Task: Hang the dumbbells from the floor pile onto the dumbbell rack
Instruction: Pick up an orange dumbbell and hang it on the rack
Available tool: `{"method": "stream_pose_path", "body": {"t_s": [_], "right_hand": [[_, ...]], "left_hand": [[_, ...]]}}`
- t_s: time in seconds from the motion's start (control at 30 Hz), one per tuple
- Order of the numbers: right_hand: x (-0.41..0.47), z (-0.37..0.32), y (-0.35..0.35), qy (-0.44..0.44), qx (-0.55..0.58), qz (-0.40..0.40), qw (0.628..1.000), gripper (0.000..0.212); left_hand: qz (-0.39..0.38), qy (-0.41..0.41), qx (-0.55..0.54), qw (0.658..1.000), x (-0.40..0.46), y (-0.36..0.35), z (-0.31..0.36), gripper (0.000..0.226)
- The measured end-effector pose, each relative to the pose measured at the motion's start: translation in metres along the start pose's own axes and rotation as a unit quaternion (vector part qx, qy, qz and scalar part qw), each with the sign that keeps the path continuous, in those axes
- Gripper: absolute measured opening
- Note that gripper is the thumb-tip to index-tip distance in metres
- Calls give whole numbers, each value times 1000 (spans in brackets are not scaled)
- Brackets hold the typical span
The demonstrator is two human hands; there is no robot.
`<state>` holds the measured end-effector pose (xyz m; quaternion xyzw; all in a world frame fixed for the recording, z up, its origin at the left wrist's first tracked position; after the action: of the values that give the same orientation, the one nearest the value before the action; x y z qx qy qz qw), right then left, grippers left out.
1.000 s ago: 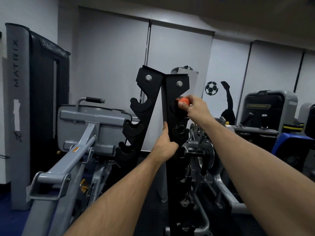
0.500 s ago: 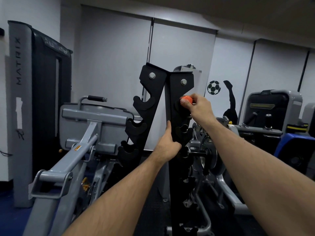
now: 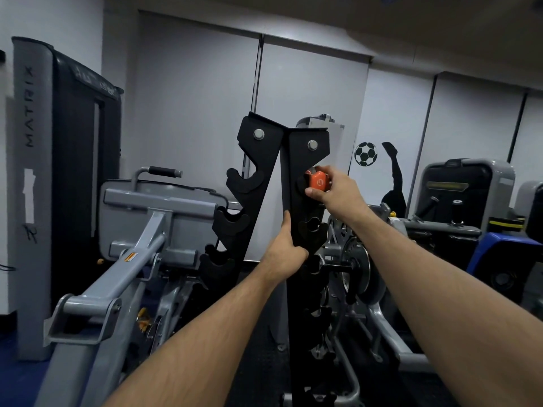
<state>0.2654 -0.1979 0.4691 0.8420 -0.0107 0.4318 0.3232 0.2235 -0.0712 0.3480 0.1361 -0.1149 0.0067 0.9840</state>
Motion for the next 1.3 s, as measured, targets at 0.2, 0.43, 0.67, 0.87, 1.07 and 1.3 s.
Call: {"method": "stream_pose_path", "body": {"t_s": [0.2, 0.43, 0.67, 0.87, 1.07, 1.3], "right_hand": [[0, 0, 2, 11, -14, 1, 1000, 65], [-6, 4, 3, 37, -20, 2, 999, 53], [-8, 6, 3, 28, 12, 37, 999, 40], [-10, 3, 1, 35, 19, 31, 999, 36], [-11, 2, 1, 39, 2, 24, 999, 42], [-7, -1, 1, 22, -7, 41, 999, 38]], "left_hand": [[5, 9, 11, 1000, 0, 1, 0, 110], [8, 16, 20, 1000, -1, 0, -3, 110], [6, 5, 14, 1000, -3, -1, 1, 108], [9, 13, 4, 1000, -4, -2, -1, 108], [9, 9, 11, 1000, -6, -1, 1, 108], [10, 9, 5, 1000, -7, -2, 3, 108]]}}
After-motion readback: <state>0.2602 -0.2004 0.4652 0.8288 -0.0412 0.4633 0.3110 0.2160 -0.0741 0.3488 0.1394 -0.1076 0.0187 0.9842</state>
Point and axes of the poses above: each hand's wrist, its own x-axis towards the middle knuckle, its own y-axis out of the back of the hand, z = x × y, the point moved 4 cm from there along x, towards the middle knuckle, and after that the axes turned 9 degrees about y, right-handed, at the moved point
